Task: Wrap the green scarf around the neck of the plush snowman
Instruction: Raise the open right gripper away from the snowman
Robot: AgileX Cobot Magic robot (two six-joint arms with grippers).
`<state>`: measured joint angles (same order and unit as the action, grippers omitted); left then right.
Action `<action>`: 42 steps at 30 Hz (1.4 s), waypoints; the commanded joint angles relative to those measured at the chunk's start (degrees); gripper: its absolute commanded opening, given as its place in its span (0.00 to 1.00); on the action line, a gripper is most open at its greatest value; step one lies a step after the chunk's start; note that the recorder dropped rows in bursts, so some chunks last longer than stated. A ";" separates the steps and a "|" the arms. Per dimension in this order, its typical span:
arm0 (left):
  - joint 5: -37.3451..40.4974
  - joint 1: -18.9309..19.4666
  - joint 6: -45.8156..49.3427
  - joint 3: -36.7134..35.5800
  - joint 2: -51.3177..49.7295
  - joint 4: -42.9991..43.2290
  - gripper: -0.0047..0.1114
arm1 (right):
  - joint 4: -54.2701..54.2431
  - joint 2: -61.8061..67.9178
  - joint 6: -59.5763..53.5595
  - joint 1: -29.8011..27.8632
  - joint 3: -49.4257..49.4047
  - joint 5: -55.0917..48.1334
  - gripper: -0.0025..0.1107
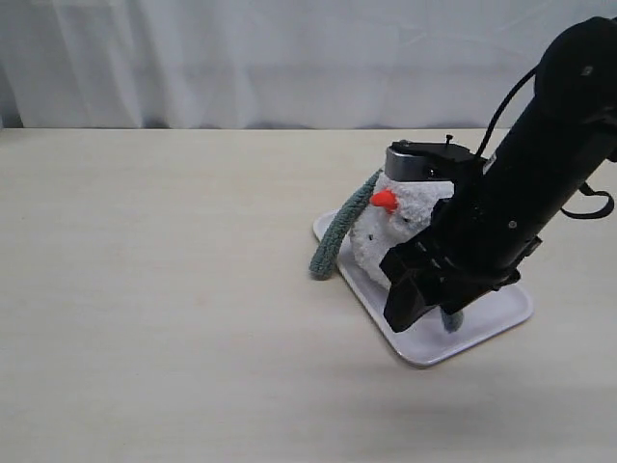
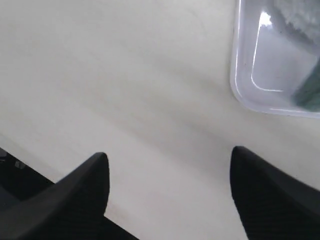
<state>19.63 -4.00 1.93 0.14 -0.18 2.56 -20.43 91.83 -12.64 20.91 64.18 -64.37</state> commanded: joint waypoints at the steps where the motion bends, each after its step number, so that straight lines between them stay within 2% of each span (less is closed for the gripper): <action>1: -0.67 -0.40 0.22 -0.14 0.18 -0.25 0.04 | 0.09 -2.14 -0.20 -0.07 0.46 -1.59 0.59; 9: -0.67 -0.40 0.22 -0.14 0.18 -0.25 0.04 | 5.34 -10.94 -0.20 -0.07 0.46 10.60 0.59; 12: -0.67 -0.40 0.22 -0.14 0.18 -0.25 0.04 | 11.75 -14.66 1.69 -0.07 0.46 17.67 0.59; 14: -0.67 -0.40 0.22 -0.14 0.18 -0.25 0.04 | 17.72 -16.53 6.74 -0.07 0.46 21.10 0.59; 18: -0.67 -0.40 0.22 -0.14 0.18 -0.25 0.04 | 33.36 -17.24 20.57 -0.07 0.33 23.17 0.52; 22: -0.67 -0.40 0.22 -0.14 0.18 -0.25 0.04 | 43.55 -15.13 29.75 -0.18 -0.62 22.01 0.37; 26: -0.67 -0.40 0.22 -0.14 0.18 -0.25 0.04 | 43.82 -11.59 29.92 -0.18 -1.00 23.29 0.17; 29: -0.67 -0.40 0.22 -0.14 0.18 -0.25 0.04 | 43.91 -9.11 29.92 -0.59 -1.00 26.77 0.06; 35: -0.67 -0.40 0.22 -0.14 0.18 -0.25 0.04 | 39.83 -5.37 31.31 -4.99 -1.00 32.92 0.06; 42: -0.67 -0.40 0.22 -0.14 0.18 -0.25 0.04 | 37.59 0.35 28.08 -5.71 -1.00 35.36 0.06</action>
<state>19.63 -4.00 1.93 0.14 -0.18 2.56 17.62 90.77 16.11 15.53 63.41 -30.73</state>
